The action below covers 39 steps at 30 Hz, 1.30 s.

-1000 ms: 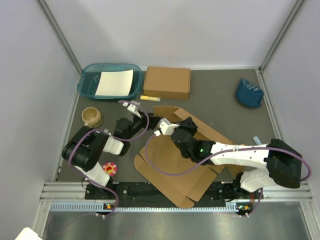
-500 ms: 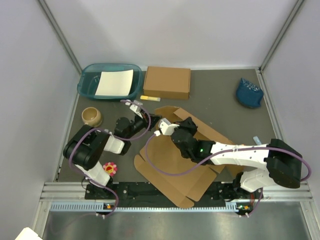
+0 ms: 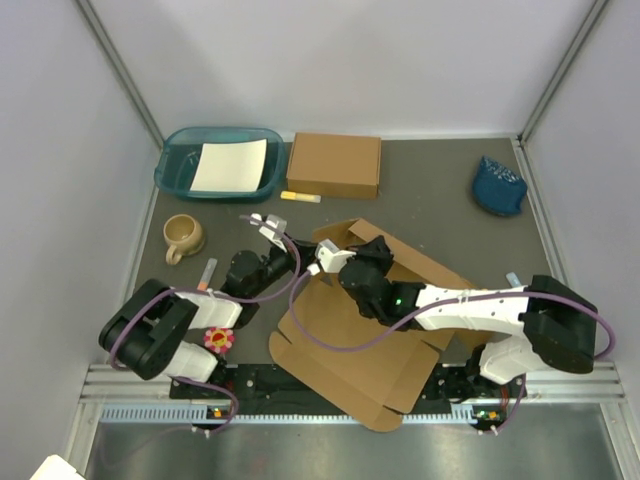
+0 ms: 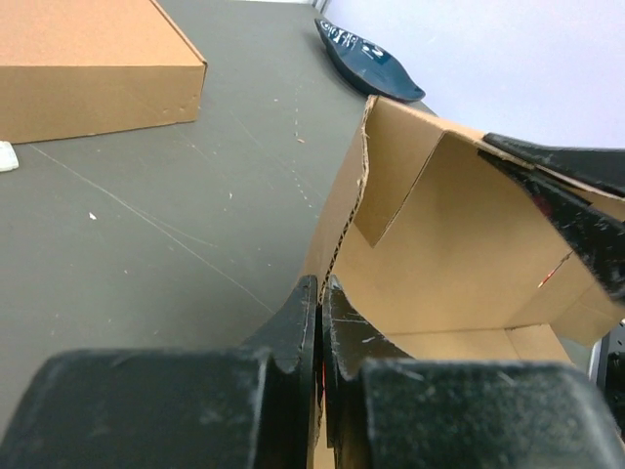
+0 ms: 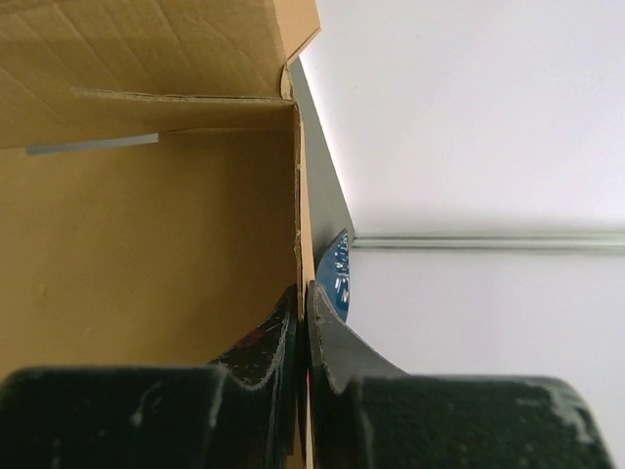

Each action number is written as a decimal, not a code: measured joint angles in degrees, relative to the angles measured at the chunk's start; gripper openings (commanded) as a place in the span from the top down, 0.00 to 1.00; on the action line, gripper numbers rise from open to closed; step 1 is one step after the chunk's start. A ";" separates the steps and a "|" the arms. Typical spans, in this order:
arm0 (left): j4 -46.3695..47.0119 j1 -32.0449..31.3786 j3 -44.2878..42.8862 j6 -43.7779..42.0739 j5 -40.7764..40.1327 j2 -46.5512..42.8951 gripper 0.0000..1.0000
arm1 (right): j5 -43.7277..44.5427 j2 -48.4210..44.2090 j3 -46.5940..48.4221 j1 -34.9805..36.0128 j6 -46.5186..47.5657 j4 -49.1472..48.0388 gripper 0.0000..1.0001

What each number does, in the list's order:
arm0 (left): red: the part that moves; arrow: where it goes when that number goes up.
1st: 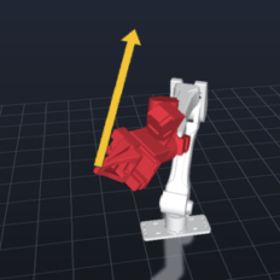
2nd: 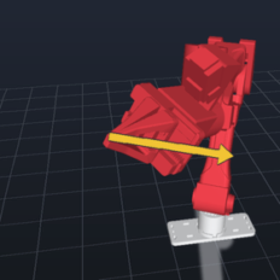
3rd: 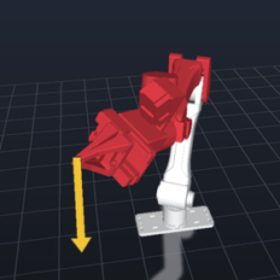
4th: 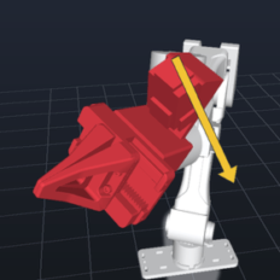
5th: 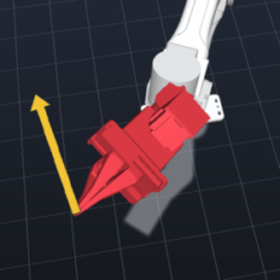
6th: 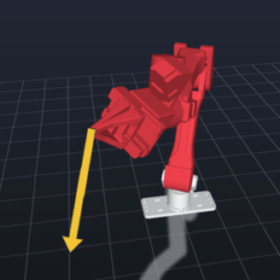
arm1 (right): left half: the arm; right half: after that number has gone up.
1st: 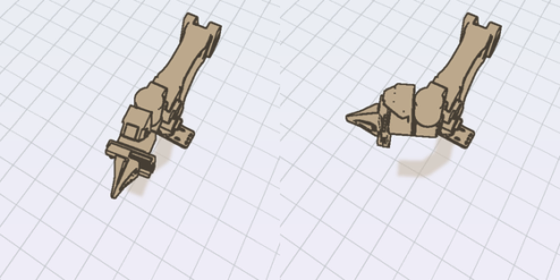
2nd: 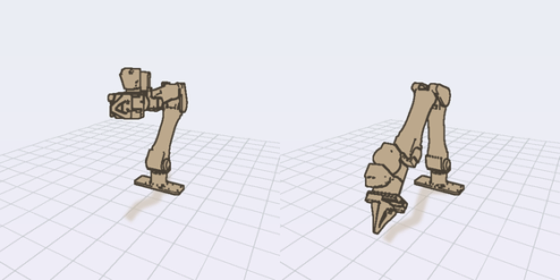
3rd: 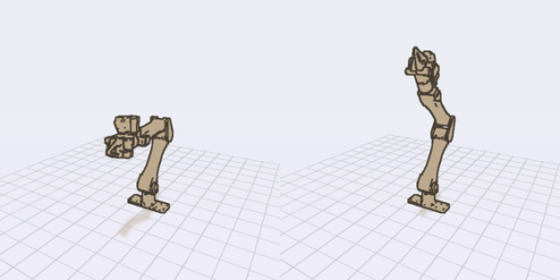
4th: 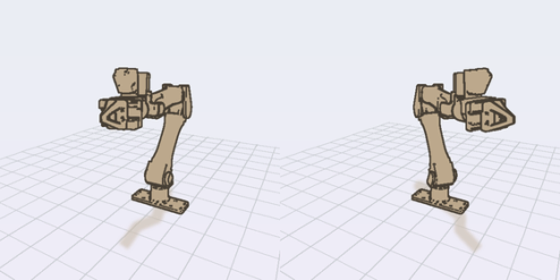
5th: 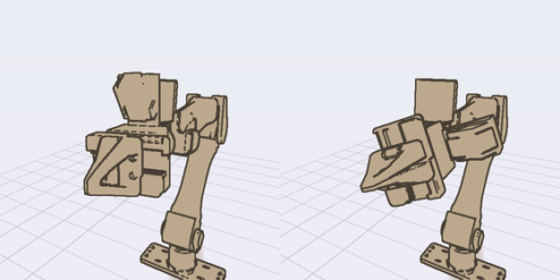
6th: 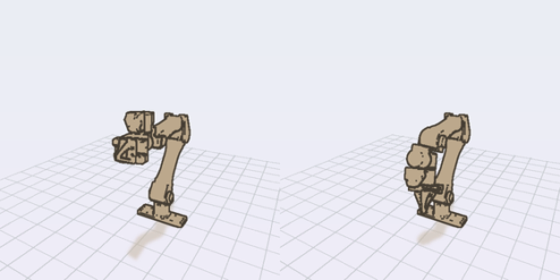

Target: Fold the paper box

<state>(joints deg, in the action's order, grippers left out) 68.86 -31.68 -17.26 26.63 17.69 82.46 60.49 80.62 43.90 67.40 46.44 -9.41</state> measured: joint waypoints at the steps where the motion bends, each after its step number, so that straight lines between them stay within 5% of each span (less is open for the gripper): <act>1: -0.37 -0.35 0.13 0.00 -0.57 -0.61 1.00 | 0.13 0.11 0.00 0.00 0.04 0.11 0.98; 14: 9.64 -9.38 3.30 0.68 -11.52 3.26 1.00 | 2.27 0.46 -0.37 0.48 -0.02 2.78 0.93; 39: 18.01 -16.09 6.12 1.31 -22.51 7.19 1.00 | 1.14 -5.33 -3.13 3.06 -9.07 7.08 0.64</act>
<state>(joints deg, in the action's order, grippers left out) 86.87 -47.77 -11.14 27.94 -4.82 89.65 61.63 75.29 40.77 70.46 37.36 -2.33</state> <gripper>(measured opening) 0.034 0.325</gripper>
